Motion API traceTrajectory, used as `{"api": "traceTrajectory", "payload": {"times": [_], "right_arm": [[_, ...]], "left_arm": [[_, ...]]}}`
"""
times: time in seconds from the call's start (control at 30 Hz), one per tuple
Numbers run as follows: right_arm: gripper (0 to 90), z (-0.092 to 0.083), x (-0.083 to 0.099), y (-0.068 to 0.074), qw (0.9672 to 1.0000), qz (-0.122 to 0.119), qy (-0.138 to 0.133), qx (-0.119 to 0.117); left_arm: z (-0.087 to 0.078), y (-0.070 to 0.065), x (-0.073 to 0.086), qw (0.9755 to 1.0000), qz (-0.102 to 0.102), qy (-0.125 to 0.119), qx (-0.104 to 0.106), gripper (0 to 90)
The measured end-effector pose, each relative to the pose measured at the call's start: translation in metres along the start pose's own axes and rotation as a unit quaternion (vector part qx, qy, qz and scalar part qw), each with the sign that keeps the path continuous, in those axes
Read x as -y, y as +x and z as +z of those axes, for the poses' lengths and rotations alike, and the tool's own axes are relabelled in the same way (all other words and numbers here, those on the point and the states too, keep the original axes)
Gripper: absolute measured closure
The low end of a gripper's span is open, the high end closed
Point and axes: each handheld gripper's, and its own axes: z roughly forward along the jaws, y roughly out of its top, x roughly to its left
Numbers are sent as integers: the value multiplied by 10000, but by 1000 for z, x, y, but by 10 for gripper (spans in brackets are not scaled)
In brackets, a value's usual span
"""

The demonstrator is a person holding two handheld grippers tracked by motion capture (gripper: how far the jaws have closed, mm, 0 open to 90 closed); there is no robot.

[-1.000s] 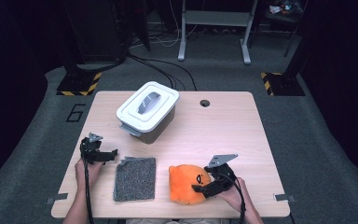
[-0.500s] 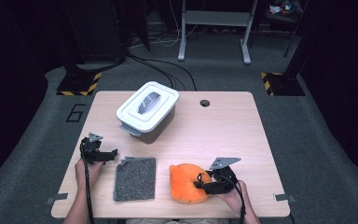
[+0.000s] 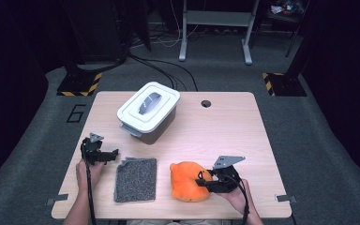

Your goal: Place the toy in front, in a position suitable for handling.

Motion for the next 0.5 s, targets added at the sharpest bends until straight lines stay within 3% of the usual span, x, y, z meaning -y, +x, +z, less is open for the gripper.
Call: {"api": "traceTrajectory", "payload": {"times": [0.3, 0.5], "right_arm": [[534, -15, -12, -13, 9990, 41, -333, 287], [533, -20, -20, -22, 9983, 9, -394, 441]], "left_arm": [[0, 0, -1, 10000, -3, 6, -52, 2], [0, 0, -1, 10000, -3, 6, -51, 2]]}}
